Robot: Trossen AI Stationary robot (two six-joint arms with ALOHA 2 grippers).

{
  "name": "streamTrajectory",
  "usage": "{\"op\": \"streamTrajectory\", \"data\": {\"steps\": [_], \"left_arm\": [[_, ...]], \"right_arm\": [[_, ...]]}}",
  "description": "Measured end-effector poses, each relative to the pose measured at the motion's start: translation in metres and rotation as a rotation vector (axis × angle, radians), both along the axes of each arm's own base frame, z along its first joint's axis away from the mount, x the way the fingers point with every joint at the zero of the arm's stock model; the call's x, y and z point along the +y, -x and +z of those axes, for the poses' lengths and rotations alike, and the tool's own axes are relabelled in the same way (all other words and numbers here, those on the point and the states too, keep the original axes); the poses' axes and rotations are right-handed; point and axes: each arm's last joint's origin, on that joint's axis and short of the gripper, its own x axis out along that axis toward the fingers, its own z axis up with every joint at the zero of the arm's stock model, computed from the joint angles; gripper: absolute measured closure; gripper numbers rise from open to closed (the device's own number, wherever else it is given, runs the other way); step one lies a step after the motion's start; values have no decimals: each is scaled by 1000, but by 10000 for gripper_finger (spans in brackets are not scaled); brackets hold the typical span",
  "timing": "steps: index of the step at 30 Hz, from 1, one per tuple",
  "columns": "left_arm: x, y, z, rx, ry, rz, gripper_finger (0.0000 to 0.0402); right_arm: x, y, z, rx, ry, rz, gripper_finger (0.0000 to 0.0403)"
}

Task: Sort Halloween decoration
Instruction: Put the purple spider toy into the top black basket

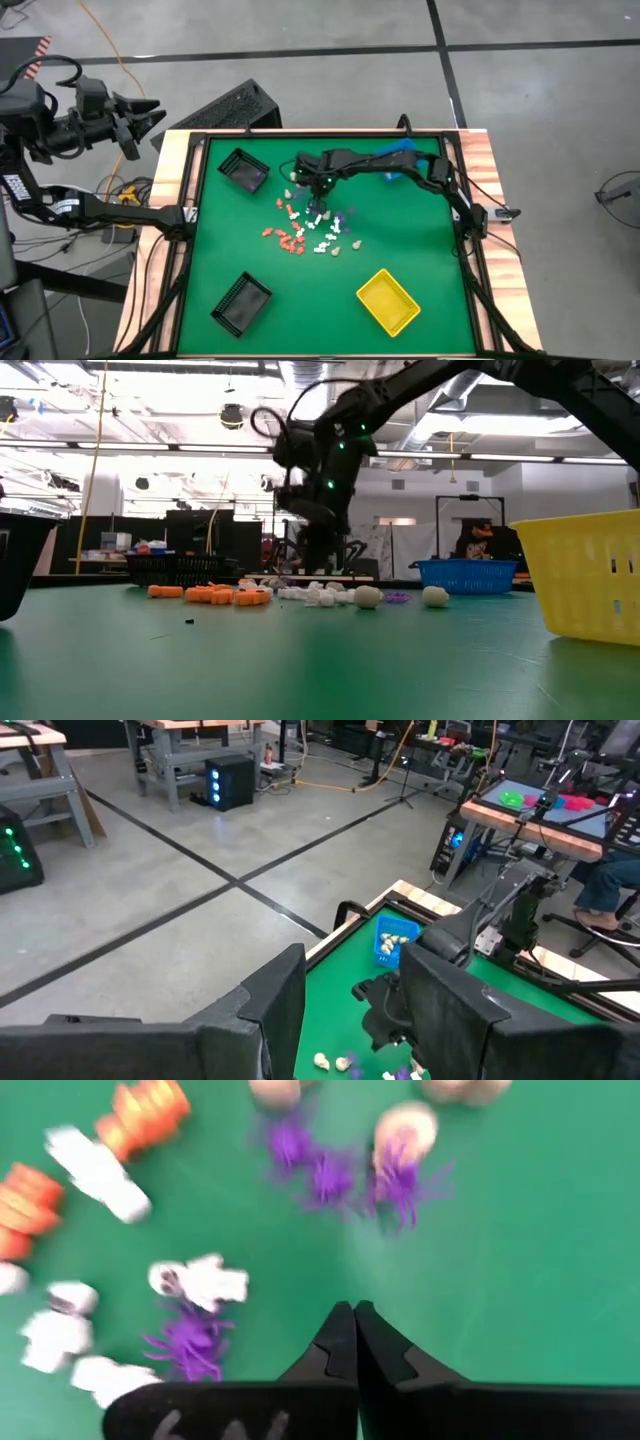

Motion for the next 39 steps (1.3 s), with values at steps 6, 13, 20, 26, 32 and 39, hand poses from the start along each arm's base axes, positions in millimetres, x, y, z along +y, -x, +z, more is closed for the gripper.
{"op": "streamTrajectory", "data": {"steps": [6, 13, 20, 26, 32, 39], "left_arm": [[0, 0, 0, 2, -2, 0, 248], [0, 0, 0, 2, -3, 0, 248], [0, 0, 0, 3, -3, -1, 248], [0, 0, 0, 4, -2, 0, 248], [0, 0, 0, 4, -2, -1, 248], [0, 0, -2, 22, 4, -1, 248]], "right_arm": [[-2, -10, 30, -93, 28, 17, 389], [-13, -10, 30, -126, 41, 7, 290], [-25, -10, 18, -124, 39, 34, 155], [-17, -19, -9, -62, 74, 123, 143], [-27, -20, -10, -80, 125, 85, 164], [-34, -19, -13, -87, 97, 76, 196]]}}
